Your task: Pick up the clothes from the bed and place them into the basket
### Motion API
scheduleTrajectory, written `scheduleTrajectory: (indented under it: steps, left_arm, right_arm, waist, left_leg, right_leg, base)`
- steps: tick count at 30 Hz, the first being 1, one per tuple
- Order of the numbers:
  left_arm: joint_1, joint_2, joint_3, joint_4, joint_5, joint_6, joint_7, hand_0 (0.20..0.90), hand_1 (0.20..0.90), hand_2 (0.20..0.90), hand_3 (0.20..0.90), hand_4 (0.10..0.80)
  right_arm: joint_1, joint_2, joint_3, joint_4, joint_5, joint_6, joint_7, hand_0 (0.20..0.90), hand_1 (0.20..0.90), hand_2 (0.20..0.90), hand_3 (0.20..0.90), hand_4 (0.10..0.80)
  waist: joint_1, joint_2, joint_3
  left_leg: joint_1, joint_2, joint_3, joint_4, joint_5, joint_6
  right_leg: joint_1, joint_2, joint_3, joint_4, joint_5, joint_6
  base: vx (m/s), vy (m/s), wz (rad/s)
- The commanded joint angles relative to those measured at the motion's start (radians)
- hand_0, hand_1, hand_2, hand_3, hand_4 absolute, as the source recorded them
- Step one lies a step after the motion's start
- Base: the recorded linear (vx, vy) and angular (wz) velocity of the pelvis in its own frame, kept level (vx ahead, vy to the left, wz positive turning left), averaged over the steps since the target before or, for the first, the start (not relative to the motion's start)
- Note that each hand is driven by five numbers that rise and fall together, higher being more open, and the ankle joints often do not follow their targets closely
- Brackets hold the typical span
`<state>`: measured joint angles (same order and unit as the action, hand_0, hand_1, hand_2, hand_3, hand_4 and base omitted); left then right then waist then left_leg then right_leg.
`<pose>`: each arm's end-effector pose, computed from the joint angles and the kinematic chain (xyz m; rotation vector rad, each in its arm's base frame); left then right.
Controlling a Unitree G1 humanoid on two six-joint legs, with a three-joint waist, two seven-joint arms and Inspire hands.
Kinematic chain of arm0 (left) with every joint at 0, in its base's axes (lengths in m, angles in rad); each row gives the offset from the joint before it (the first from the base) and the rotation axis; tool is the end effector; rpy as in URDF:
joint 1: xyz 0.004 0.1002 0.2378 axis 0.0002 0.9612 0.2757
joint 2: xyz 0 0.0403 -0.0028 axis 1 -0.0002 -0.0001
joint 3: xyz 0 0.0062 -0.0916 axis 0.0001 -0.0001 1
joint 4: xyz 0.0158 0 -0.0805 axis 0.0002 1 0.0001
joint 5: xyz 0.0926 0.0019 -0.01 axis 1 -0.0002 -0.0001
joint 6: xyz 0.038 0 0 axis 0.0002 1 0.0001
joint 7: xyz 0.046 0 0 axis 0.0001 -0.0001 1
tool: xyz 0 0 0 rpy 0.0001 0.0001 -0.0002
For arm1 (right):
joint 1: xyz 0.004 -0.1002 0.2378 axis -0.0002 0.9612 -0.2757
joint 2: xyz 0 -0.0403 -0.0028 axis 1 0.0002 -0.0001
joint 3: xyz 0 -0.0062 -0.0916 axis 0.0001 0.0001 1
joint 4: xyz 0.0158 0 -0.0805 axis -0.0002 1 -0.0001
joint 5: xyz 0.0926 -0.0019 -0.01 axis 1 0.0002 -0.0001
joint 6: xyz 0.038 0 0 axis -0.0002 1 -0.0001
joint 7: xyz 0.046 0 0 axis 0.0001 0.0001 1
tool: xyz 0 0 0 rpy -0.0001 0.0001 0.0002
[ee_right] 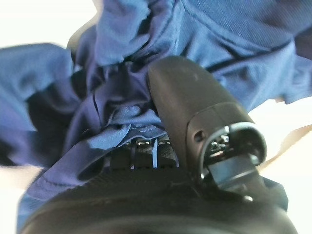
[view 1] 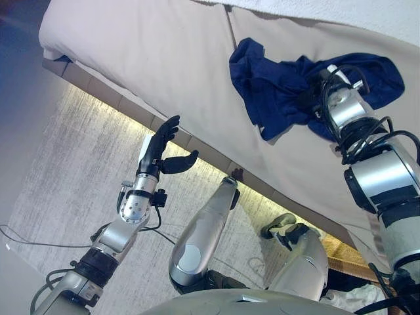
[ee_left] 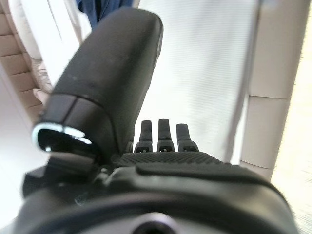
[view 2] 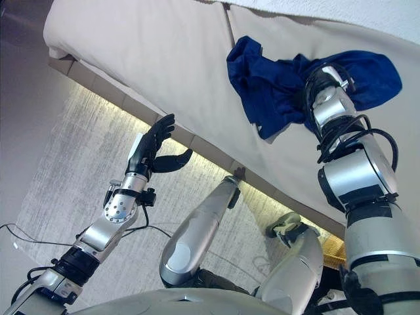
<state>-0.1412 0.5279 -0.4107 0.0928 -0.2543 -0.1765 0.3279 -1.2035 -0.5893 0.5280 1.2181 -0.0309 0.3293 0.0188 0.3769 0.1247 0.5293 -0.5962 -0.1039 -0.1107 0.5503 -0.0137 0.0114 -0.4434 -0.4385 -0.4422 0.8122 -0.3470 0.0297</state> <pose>0.2089 0.1717 0.0629 0.2657 -0.1145 -0.0640 0.3447 -0.2432 0.1945 -0.8778 0.3987 -0.2435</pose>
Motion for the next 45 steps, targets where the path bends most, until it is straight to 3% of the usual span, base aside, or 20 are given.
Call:
scheduleTrajectory:
  steps: [1, 5, 7, 13, 18, 21, 24, 27, 28, 30, 33, 37, 40, 41, 43, 45]
  left_arm:
    - [-0.058, 0.011, 0.05, -0.081, 0.021, -0.076, 0.036, 0.9, 0.9, 0.9, 0.9, 0.8]
    - [-0.095, 0.01, 0.049, -0.049, 0.026, -0.053, 0.038, 0.9, 0.9, 0.9, 0.9, 0.8]
    - [-0.101, 0.011, 0.052, -0.042, 0.026, -0.032, 0.033, 0.9, 0.9, 0.9, 0.9, 0.8]
    - [-0.112, 0.005, 0.03, 0.008, 0.039, 0.091, -0.024, 0.9, 0.9, 0.9, 0.9, 0.8]
    - [-0.109, -0.002, -0.01, 0.087, 0.044, 0.139, -0.049, 0.9, 0.9, 0.9, 0.9, 0.8]
    - [-0.101, -0.011, 0.009, 0.121, 0.033, 0.13, -0.056, 0.9, 0.9, 0.9, 0.9, 0.8]
    - [-0.058, -0.018, 0.035, 0.121, 0.037, 0.112, -0.032, 0.9, 0.9, 0.9, 0.9, 0.8]
    - [-0.016, -0.011, 0.07, 0.107, 0.043, 0.096, 0.001, 0.9, 0.9, 0.9, 0.9, 0.8]
    - [-0.007, -0.006, 0.089, 0.101, 0.051, 0.09, -0.014, 0.9, 0.9, 0.9, 0.9, 0.8]
    - [-0.007, -0.006, 0.104, 0.109, 0.068, 0.082, -0.043, 0.9, 0.9, 0.9, 0.9, 0.8]
    - [-0.011, 0.0, 0.107, 0.128, 0.078, 0.068, -0.061, 0.9, 0.9, 0.9, 0.9, 0.8]
    - [0.008, 0.021, 0.118, 0.129, 0.095, 0.06, -0.105, 0.9, 0.9, 0.9, 0.9, 0.8]
    - [0.036, 0.054, 0.143, 0.126, 0.087, 0.061, -0.084, 0.9, 0.9, 0.9, 0.9, 0.8]
    - [0.042, 0.073, 0.164, 0.117, 0.07, 0.06, -0.08, 0.9, 0.9, 0.9, 0.9, 0.8]
    - [0.036, 0.086, 0.184, 0.106, 0.053, 0.057, -0.079, 0.9, 0.9, 0.9, 0.9, 0.8]
    - [0.027, 0.071, 0.188, 0.112, 0.035, 0.057, -0.066, 0.9, 0.9, 0.9, 0.9, 0.8]
  right_arm:
    - [-0.034, -0.044, 0.027, -0.028, -0.001, -0.031, -0.038, 0.3, 0.3, 0.3, 0.2, 0.1]
    - [0.016, -0.049, -0.006, -0.068, 0.13, -0.096, -0.06, 0.3, 0.3, 0.3, 0.2, 0.1]
    - [0.062, -0.059, -0.048, -0.113, 0.21, -0.126, -0.052, 0.3, 0.3, 0.3, 0.2, 0.1]
    - [0.295, -0.089, -0.175, -0.326, 0.422, -0.222, -0.027, 0.3, 0.3, 0.3, 0.2, 0.1]
    - [0.453, -0.127, -0.257, -0.488, 0.484, -0.243, -0.021, 0.3, 0.3, 0.3, 0.2, 0.1]
    - [0.53, -0.18, -0.319, -0.561, 0.501, -0.234, -0.01, 0.3, 0.3, 0.3, 0.2, 0.1]
    - [0.598, -0.22, -0.38, -0.608, 0.495, -0.229, 0.01, 0.3, 0.3, 0.3, 0.2, 0.1]
    - [0.591, -0.24, -0.395, -0.608, 0.511, -0.25, 0.023, 0.3, 0.3, 0.3, 0.2, 0.1]
    - [0.592, -0.256, -0.413, -0.612, 0.492, -0.24, 0.012, 0.3, 0.3, 0.3, 0.2, 0.1]
    - [0.617, -0.289, -0.454, -0.624, 0.51, -0.244, -0.005, 0.3, 0.3, 0.3, 0.2, 0.1]
    - [0.658, -0.311, -0.518, -0.666, 0.556, -0.235, -0.031, 0.3, 0.3, 0.3, 0.2, 0.1]
    - [0.769, -0.328, -0.638, -0.713, 0.561, -0.245, -0.069, 0.3, 0.3, 0.3, 0.2, 0.1]
    - [0.8, -0.333, -0.679, -0.724, 0.583, -0.258, -0.06, 0.3, 0.3, 0.3, 0.2, 0.1]
    - [0.795, -0.333, -0.683, -0.72, 0.592, -0.261, -0.071, 0.3, 0.3, 0.3, 0.2, 0.1]
    - [0.809, -0.333, -0.695, -0.706, 0.603, -0.273, -0.096, 0.3, 0.3, 0.3, 0.2, 0.1]
    - [0.844, -0.321, -0.705, -0.7, 0.602, -0.296, -0.099, 0.3, 0.3, 0.3, 0.2, 0.1]
  waist:
    - [-0.019, 0.017, -0.009]
    - [-0.064, -0.016, -0.023]
    - [-0.091, -0.028, -0.06]
    - [-0.203, -0.091, -0.213]
    - [-0.276, -0.113, -0.315]
    - [-0.321, -0.125, -0.357]
    - [-0.34, -0.137, -0.375]
    - [-0.33, -0.147, -0.379]
    - [-0.331, -0.15, -0.384]
    - [-0.34, -0.153, -0.393]
    - [-0.357, -0.156, -0.4]
    - [-0.391, -0.157, -0.391]
    - [-0.384, -0.154, -0.379]
    - [-0.376, -0.148, -0.377]
    - [-0.369, -0.149, -0.379]
    - [-0.37, -0.165, -0.388]
  left_leg:
    - [0.175, 0.011, 0.095, -0.058, -0.146, 0.039]
    - [0.32, 0.05, 0.105, -0.19, -0.108, 0.028]
    - [0.354, 0.07, 0.126, -0.258, -0.066, 0.025]
    - [0.519, 0.114, 0.191, -0.482, -0.012, -0.003]
    - [0.607, 0.13, 0.224, -0.627, 0.029, -0.017]
    - [0.644, 0.133, 0.249, -0.635, 0.004, -0.014]
    - [0.668, 0.111, 0.198, -0.62, -0.024, -0.003]
    - [0.679, 0.07, 0.083, -0.583, -0.057, 0.015]
    - [0.687, 0.071, 0.09, -0.574, -0.066, 0.016]
    - [0.696, 0.075, 0.109, -0.576, -0.068, 0.015]
    - [0.708, 0.065, 0.095, -0.589, -0.068, 0.024]
    - [0.722, 0.054, 0.107, -0.595, -0.076, 0.033]
    - [0.735, 0.07, 0.167, -0.611, -0.068, 0.024]
    - [0.729, 0.084, 0.196, -0.612, -0.06, 0.024]
    - [0.7, 0.099, 0.221, -0.585, -0.054, 0.026]
    - [0.675, 0.11, 0.23, -0.558, -0.057, 0.012]
  right_leg:
    - [0.088, 0.097, 0.021, -0.061, 0.066, -0.019]
    - [0.21, 0.128, 0.05, -0.218, 0.123, 0.003]
    - [0.241, 0.157, 0.053, -0.313, 0.174, 0.002]
    - [0.379, 0.253, 0.119, -0.609, 0.283, 0.046]
    - [0.431, 0.283, 0.163, -0.753, 0.365, 0.083]
    - [0.44, 0.295, 0.196, -0.8, 0.386, 0.09]
    - [0.454, 0.32, 0.275, -0.814, 0.382, 0.079]
    - [0.468, 0.342, 0.365, -0.818, 0.384, 0.069]
    - [0.478, 0.345, 0.378, -0.821, 0.383, 0.068]
    - [0.49, 0.345, 0.375, -0.832, 0.389, 0.07]
    - [0.48, 0.344, 0.396, -0.809, 0.389, 0.08]
    - [0.428, 0.326, 0.411, -0.756, 0.442, 0.112]
    - [0.407, 0.301, 0.315, -0.699, 0.474, 0.124]
    - [0.409, 0.298, 0.283, -0.656, 0.464, 0.12]
    - [0.427, 0.315, 0.277, -0.614, 0.395, 0.099]
    - [0.47, 0.336, 0.277, -0.718, 0.356, 0.08]
  base:
    - [0.006, -0.002, -0.15]
    - [-0.009, -0.002, -0.36]
    - [-0.024, 0.036, -0.36]
    - [0.093, 0.008, -0.41]
    - [0.072, -0.024, -0.34]
    - [0.033, -0.009, -0.41]
    - [0.065, 0.003, -0.48]
    - [0.037, -0.006, -0.69]
    - [0.015, 0.012, -1.07]
    - [0.001, 0.014, -0.81]
    - [0.005, 0.045, -0.22]
    - [0.007, 0.038, -0.13]
    - [-0.066, -0.015, -0.41]
    - [-0.137, -0.057, -0.76]
    - [-0.107, -0.122, -0.94]
    - [-0.062, -0.171, -0.6]
